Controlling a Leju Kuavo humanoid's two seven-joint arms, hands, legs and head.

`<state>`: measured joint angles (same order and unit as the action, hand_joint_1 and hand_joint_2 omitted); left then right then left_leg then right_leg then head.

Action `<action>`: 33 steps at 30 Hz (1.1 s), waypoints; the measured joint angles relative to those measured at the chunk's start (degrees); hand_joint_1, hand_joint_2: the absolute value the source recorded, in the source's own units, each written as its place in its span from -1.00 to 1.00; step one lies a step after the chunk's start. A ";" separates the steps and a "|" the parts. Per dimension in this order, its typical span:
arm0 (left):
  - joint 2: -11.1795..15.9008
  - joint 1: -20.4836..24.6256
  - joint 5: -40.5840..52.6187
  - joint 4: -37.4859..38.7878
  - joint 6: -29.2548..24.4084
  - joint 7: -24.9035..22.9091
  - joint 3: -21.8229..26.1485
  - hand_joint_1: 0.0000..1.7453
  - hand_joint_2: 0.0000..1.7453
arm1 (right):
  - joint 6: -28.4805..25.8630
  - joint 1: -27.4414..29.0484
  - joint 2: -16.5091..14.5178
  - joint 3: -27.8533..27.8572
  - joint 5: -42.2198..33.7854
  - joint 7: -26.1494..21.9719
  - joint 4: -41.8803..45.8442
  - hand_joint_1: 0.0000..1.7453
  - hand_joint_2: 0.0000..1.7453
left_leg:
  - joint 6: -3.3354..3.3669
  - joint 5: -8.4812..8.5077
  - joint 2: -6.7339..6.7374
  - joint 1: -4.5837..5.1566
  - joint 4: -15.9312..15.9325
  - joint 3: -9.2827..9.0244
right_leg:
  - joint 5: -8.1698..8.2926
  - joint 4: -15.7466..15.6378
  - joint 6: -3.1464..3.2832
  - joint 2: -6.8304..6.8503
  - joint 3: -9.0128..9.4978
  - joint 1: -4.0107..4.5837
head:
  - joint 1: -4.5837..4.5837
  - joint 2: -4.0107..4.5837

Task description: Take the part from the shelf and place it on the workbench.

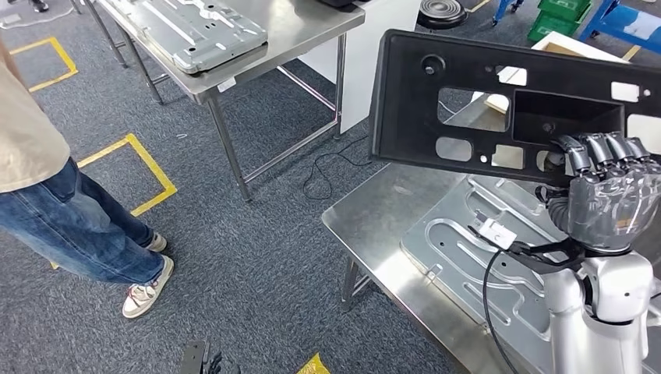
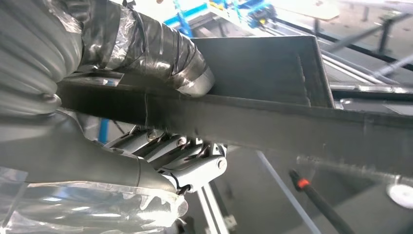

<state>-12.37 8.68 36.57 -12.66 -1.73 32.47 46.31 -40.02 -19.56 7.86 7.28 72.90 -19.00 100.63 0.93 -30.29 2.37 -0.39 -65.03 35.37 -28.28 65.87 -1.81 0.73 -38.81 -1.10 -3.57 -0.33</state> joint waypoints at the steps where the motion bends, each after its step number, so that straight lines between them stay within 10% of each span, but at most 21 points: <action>1: 0.00 0.01 0.02 0.00 0.04 0.03 -0.02 -1.00 1.00 | 0.00 0.00 0.15 0.00 0.14 0.45 -0.27 1.00 1.00 | -0.40 -0.37 0.05 0.01 -0.70 0.33 | -0.28 0.65 0.45 -0.12 -0.46 0.01 | 0.02 0.00; 4: 0.00 0.03 0.04 0.00 0.09 0.11 -0.07 -1.00 1.00 | 0.00 -0.10 0.56 0.00 0.36 1.59 -1.15 1.00 1.00 | -1.25 -3.36 -0.72 -0.18 -5.34 2.25 | -0.99 2.07 1.72 -0.32 -1.19 -0.10 | 0.05 0.00; 7: 0.00 -0.07 0.05 0.00 0.10 0.12 -0.09 -1.00 1.00 | 0.00 -0.25 0.72 0.00 0.61 2.74 -2.29 1.00 1.00 | -1.26 -8.63 -1.75 -0.22 -17.40 8.21 | -2.04 4.33 2.68 -0.59 -2.35 0.39 | 0.07 0.00; 9: 0.00 -0.16 0.07 0.00 0.09 0.13 -0.09 -1.00 1.00 | 0.00 -0.24 0.73 0.00 0.94 3.15 -3.10 1.00 1.00 | -0.94 -8.82 -1.90 -0.14 -21.44 10.73 | -2.95 6.16 2.92 -0.97 -3.23 0.84 | 0.07 0.00; 13: 0.09 -0.12 0.08 0.00 0.09 0.27 -0.09 -1.00 1.00 | 0.00 -0.20 0.74 0.00 1.29 3.30 -4.17 1.00 1.00 | 0.97 -3.78 -2.33 0.53 -12.79 7.56 | -4.61 9.25 2.66 -1.61 -4.39 1.42 | 0.05 0.00; 23: 0.10 -0.05 0.10 0.00 0.12 0.54 -0.19 -1.00 1.00 | 0.00 0.16 1.03 0.05 1.23 3.00 -4.87 1.00 1.00 | 2.29 -3.31 -2.15 0.26 -10.65 7.21 | -6.21 12.53 0.96 -1.56 -5.86 1.20 | 0.01 0.00; 26: 0.09 -0.02 0.10 0.00 0.32 0.57 -0.21 -1.00 1.00 | 0.00 0.32 1.16 0.54 1.06 2.03 -5.02 1.00 1.00 | 2.58 -3.47 -1.99 0.16 -11.05 7.61 | -9.82 19.93 -0.01 -1.31 -9.35 0.58 | -0.10 0.00; 29: 0.03 -0.02 0.24 0.00 0.54 0.57 -0.32 -1.00 1.00 | -0.01 0.56 1.15 1.42 0.83 0.33 -5.00 1.00 1.00 | 2.02 -3.71 -1.88 -0.25 -11.18 7.49 | -6.77 16.43 -1.05 -0.71 -7.52 -0.37 | -0.09 0.00; 33: -0.01 0.14 0.54 0.00 0.57 -0.04 -0.50 -1.00 1.00 | -0.02 0.33 1.09 2.38 -0.09 -1.29 -4.84 1.00 1.00 | 0.36 -3.41 -1.89 0.01 -10.47 7.07 | -5.21 9.86 0.18 -0.62 -4.96 0.06 | -0.03 0.00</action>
<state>-12.38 8.82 37.11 -12.66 -1.15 32.43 45.81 -40.04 -19.23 8.94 9.65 72.81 -20.29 95.79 1.29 -33.70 0.47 -0.39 -75.50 42.44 -33.50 75.72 -1.63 0.10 -43.78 -1.04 -3.60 -0.33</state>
